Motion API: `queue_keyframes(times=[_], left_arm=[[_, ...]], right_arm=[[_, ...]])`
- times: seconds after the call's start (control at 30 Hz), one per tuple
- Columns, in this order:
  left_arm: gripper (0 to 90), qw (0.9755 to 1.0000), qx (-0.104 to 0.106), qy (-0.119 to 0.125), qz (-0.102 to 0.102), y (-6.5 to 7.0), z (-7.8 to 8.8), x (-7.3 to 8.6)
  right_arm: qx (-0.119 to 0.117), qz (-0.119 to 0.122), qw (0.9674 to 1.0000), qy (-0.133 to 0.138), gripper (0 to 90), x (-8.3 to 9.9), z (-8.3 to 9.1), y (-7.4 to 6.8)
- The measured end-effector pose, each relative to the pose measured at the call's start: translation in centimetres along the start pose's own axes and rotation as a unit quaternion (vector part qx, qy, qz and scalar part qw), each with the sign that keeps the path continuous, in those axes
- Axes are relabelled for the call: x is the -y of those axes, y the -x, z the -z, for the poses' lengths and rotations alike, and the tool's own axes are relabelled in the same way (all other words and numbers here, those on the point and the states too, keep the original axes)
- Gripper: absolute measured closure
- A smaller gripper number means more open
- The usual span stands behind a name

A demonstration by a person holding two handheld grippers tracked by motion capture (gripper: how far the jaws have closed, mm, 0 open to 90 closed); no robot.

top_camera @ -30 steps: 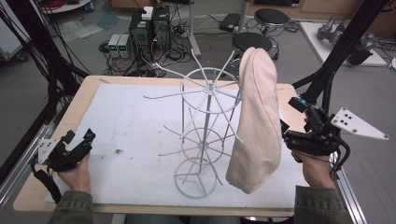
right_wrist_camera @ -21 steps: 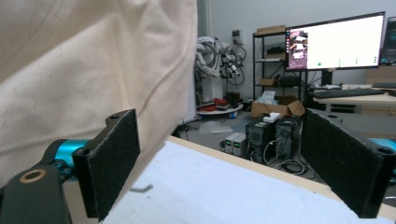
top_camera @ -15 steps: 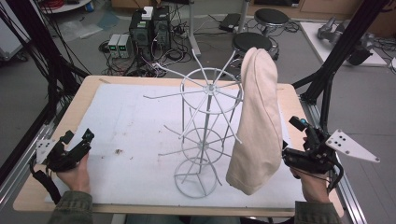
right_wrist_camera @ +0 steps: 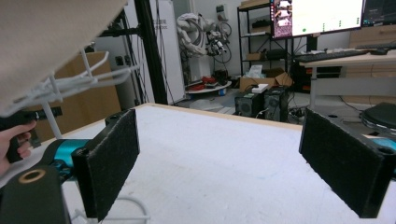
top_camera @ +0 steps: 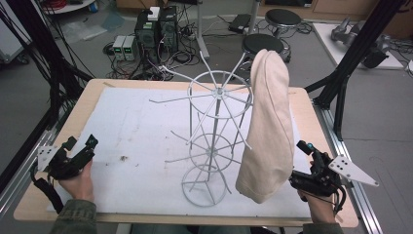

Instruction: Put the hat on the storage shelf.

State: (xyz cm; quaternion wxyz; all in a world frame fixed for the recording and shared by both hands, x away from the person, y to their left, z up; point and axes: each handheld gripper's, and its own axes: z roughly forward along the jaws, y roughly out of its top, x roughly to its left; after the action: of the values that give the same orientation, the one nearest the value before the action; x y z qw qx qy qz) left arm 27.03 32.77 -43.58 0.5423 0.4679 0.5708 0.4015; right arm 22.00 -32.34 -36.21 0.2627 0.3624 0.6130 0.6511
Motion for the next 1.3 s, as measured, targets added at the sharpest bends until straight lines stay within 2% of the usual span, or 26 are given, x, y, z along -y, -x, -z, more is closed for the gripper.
queue_keyframes(times=[0.1, 0.17, 0.43, 0.57, 0.83, 0.93, 1.0, 1.13, 1.23, 1.27, 1.3], left_arm=[[26.6, 1.0, 0.001, 0.0, 0.0, 0.0, 0.0, 0.0], [26.6, 1.0, 0.0, 0.0, 0.0, 0.0, 0.0, 0.0], [26.6, 1.0, 0.0, 0.0, 0.0, 0.0, 0.0, 0.0], [26.6, 1.0, 0.0, 0.0, 0.0, 0.0, 0.0, 0.0], [26.6, 1.0, 0.0, -0.001, 0.0, 0.0, 0.0, 0.0], [26.6, 1.0, 0.0, -0.001, 0.001, 0.0, 0.0, 0.0], [26.6, 1.0, 0.0, -0.001, 0.001, 0.0, 0.0, 0.0], [26.6, 1.0, 0.0, 0.0, 0.0, 0.0, 0.0, 0.0], [26.6, 1.0, 0.0, 0.0, 0.0, 0.0, 0.0, 0.0], [26.6, 1.0, 0.0, 0.0, 0.0, 0.0, 0.0, 0.0], [26.6, 1.0, 0.0, -0.001, 0.0, 0.0, 0.0, 0.0]], right_arm=[[0.001, -0.006, 1.0, -0.001, 11.3, 0.7, 0.1, 0.0], [0.009, 0.001, 0.9999, -0.006, 11.3, 1.2, 0.1, 0.1], [0.031, 0.0, 0.9992, -0.023, 11.2, 2.6, 0.3, 0.3], [0.04, 0.0, 0.9989, -0.022, 11.2, 3.1, 0.4, 0.4], [0.095, -0.009, 0.9953, -0.015, 11.2, 4.1, 0.4, 0.2], [0.111, -0.006, 0.9935, -0.02, 11.2, 4.3, 0.3, 0.2], [0.128, -0.007, 0.9915, -0.023, 11.3, 4.4, 0.2, 0.2], [0.17, -0.005, 0.9849, -0.032, 11.5, 4.8, -0.1, 0.1], [0.211, 0.008, 0.9762, -0.048, 11.6, 5.0, -0.5, -0.1], [0.226, 0.014, 0.9728, -0.048, 11.7, 5.1, -0.6, -0.1], [0.246, 0.016, 0.9679, -0.05, 11.8, 5.1, -0.7, -0.3]])
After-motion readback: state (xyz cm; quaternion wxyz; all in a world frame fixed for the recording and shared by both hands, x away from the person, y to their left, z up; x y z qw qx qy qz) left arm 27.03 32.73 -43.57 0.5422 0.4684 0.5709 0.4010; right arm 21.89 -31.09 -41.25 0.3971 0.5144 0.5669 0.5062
